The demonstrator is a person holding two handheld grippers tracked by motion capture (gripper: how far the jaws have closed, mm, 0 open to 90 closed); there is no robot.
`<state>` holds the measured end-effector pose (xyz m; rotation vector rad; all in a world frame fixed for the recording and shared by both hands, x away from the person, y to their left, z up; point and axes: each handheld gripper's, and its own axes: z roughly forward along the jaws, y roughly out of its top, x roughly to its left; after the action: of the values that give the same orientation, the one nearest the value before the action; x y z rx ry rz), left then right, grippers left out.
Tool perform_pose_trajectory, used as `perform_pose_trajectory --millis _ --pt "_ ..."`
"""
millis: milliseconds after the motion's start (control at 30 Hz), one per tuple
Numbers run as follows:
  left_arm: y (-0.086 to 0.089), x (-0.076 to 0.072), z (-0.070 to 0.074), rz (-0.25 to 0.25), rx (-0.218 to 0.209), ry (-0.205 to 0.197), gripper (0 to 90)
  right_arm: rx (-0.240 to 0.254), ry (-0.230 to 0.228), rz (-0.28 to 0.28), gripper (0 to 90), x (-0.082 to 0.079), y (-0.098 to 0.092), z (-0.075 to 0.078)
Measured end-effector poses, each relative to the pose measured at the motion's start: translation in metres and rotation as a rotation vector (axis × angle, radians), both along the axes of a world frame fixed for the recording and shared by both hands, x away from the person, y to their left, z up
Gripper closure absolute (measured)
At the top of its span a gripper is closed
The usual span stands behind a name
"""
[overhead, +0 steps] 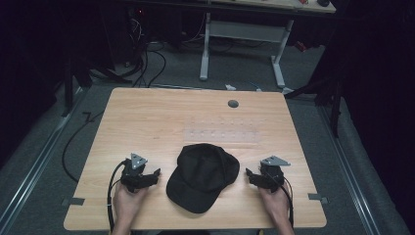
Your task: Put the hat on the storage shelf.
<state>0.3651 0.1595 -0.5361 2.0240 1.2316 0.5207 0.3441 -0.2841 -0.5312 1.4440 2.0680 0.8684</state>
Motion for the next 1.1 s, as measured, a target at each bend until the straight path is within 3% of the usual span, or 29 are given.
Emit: perform_pose_trajectory --millis 333,667,833,1100 --pt "0.0 0.0 0.0 0.001 -0.001 -0.001 27.0 0.003 0.01 0.001 35.6 -0.001 0.0 0.001" --pt "0.0 0.0 0.0 -0.004 0.0 0.001 25.8 0.077 -0.007 -0.002 42.5 -0.01 -0.004 0.01" --pt "-0.001 0.001 0.0 0.0 0.004 0.005 22.3 0.131 -0.022 0.034 43.4 -0.019 -0.004 0.018" --pt "-0.001 0.001 0.0 -0.003 0.006 0.007 20.7 0.166 -0.04 0.089 40.8 -0.028 0.005 0.031"
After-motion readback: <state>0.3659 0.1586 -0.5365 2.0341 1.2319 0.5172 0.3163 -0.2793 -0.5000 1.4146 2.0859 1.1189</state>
